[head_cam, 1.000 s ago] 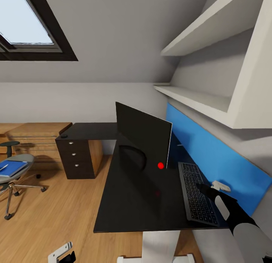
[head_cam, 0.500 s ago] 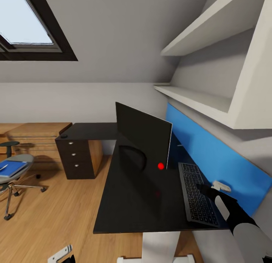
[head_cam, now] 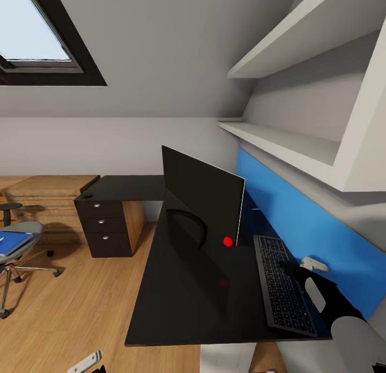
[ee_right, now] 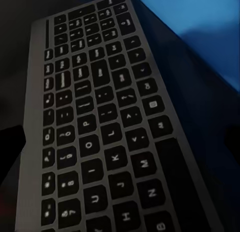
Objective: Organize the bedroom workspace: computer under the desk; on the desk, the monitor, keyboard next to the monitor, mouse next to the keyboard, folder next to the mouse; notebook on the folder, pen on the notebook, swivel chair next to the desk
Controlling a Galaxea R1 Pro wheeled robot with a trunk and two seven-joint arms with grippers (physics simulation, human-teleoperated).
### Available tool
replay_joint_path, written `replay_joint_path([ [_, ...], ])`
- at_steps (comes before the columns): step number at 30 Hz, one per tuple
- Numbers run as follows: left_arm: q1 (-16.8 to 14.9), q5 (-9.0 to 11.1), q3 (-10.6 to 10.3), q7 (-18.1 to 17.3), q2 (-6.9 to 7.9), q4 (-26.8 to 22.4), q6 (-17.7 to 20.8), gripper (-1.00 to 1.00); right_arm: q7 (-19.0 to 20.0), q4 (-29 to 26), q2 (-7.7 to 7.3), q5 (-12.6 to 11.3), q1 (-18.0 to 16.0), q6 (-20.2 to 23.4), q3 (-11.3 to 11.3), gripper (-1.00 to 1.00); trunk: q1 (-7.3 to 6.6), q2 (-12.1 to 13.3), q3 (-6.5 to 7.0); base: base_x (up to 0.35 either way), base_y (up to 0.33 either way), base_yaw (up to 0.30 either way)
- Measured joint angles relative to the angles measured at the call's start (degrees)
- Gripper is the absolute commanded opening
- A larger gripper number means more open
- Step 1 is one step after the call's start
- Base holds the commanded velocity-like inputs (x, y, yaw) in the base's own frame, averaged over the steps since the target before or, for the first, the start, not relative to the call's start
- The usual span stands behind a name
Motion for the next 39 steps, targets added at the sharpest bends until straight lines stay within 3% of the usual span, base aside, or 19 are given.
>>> replay_joint_path([
  [39,0.0,0.1,0.0,-0.1,0.00,-0.1,-0.1,1.00,0.1,0.0,-0.01,0.0,0.0,0.0,0.0,1.00,0.00,0.0,0.00,0.019,-0.040,0.000],
])
